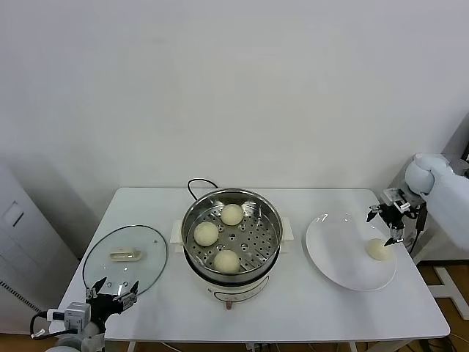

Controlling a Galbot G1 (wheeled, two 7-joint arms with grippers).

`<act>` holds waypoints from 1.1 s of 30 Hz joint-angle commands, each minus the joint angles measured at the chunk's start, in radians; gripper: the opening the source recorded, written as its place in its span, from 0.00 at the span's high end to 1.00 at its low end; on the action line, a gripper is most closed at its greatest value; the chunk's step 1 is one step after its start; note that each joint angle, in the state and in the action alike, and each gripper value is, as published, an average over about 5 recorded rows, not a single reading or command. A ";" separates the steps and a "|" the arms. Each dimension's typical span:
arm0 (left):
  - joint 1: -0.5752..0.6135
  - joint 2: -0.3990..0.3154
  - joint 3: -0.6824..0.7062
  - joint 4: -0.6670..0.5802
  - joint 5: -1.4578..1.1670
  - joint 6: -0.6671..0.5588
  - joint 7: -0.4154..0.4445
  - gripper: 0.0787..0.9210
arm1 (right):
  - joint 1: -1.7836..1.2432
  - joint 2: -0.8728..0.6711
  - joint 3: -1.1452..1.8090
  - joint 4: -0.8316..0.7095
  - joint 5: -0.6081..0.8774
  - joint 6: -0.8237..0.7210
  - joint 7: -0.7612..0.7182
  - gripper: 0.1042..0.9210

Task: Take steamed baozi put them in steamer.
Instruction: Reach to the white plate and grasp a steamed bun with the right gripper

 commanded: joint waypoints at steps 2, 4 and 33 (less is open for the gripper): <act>0.002 -0.002 -0.001 -0.003 0.001 -0.001 0.000 0.12 | -0.093 0.024 0.093 -0.055 -0.108 0.010 0.033 0.12; 0.003 -0.002 -0.001 -0.004 0.001 -0.001 0.000 0.12 | -0.102 0.027 0.100 -0.057 -0.114 0.008 0.041 0.12; 0.019 -0.006 -0.008 -0.014 0.005 -0.002 0.000 0.12 | -0.137 0.072 0.182 -0.080 -0.138 -0.056 0.054 0.50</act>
